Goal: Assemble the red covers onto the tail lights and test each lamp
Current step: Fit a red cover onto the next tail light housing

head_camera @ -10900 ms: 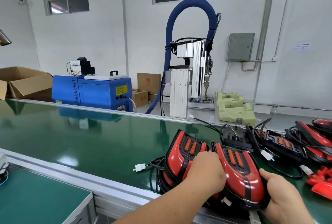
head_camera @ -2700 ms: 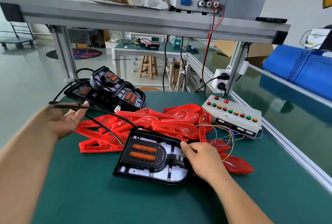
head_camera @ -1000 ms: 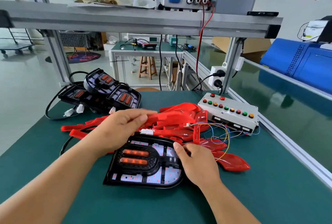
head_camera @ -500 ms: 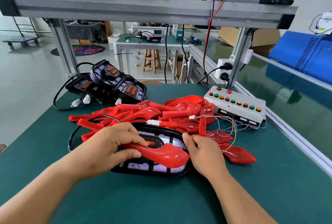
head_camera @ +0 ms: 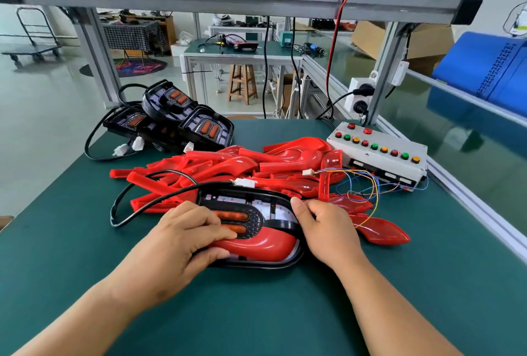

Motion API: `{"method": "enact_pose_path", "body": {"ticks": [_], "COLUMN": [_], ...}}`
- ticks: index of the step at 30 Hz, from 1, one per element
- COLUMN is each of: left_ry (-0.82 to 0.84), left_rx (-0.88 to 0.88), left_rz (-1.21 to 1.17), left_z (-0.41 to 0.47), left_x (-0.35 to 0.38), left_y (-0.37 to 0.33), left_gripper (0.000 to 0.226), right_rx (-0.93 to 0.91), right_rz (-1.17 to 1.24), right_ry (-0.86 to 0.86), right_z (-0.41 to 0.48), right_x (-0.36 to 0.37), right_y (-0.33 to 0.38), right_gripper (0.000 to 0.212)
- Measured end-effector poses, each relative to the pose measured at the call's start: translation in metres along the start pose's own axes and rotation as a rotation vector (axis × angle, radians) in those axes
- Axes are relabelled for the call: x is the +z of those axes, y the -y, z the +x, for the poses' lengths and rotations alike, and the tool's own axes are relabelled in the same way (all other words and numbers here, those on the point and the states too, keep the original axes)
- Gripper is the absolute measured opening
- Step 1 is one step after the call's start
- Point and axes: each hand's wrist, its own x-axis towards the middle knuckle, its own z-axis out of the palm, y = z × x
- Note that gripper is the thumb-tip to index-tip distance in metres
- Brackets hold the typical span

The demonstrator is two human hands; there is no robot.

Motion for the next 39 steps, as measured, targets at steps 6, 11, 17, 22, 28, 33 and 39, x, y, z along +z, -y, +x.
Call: {"method": "enact_pose_path", "body": {"ticks": [6,11,17,22,28,33,39], "left_ry": [-0.084,-0.081,-0.107,-0.027,-0.091,-0.175,-0.148], "left_rx": [-0.027,-0.021,-0.011,-0.014,-0.189,-0.458,-0.851], "left_rz": [-0.052,0.014,0.060,0.048,-0.062,-0.307,-0.730], "left_z": [-0.005,-0.003,-0.007,-0.008,-0.015,-0.016,-0.014], "left_x": [0.005,0.011,0.014,0.012,0.017,0.014,0.012], "left_y": [-0.001,-0.007,-0.007,-0.005,-0.010,-0.004,0.008], "left_gripper": [0.045,0.043,0.039,0.033,0.032,0.032,0.060], "right_rx": [0.002,0.008,0.022,0.030,0.024,-0.072,0.084], "right_rz": [-0.012,0.008,0.025,0.044,0.165,0.131,0.542], "right_ry": [0.009,0.008,0.014,0.008,0.200,0.439,0.463], "right_z": [0.001,0.000,-0.001,-0.001,-0.004,-0.007,-0.009], "right_x": [0.000,-0.001,-0.002,-0.003,-0.014,-0.017,-0.015], "right_y": [0.001,0.001,0.002,0.003,0.001,-0.003,0.003], "right_gripper": [0.054,0.055,0.055,0.056,0.073,0.064,0.058]}}
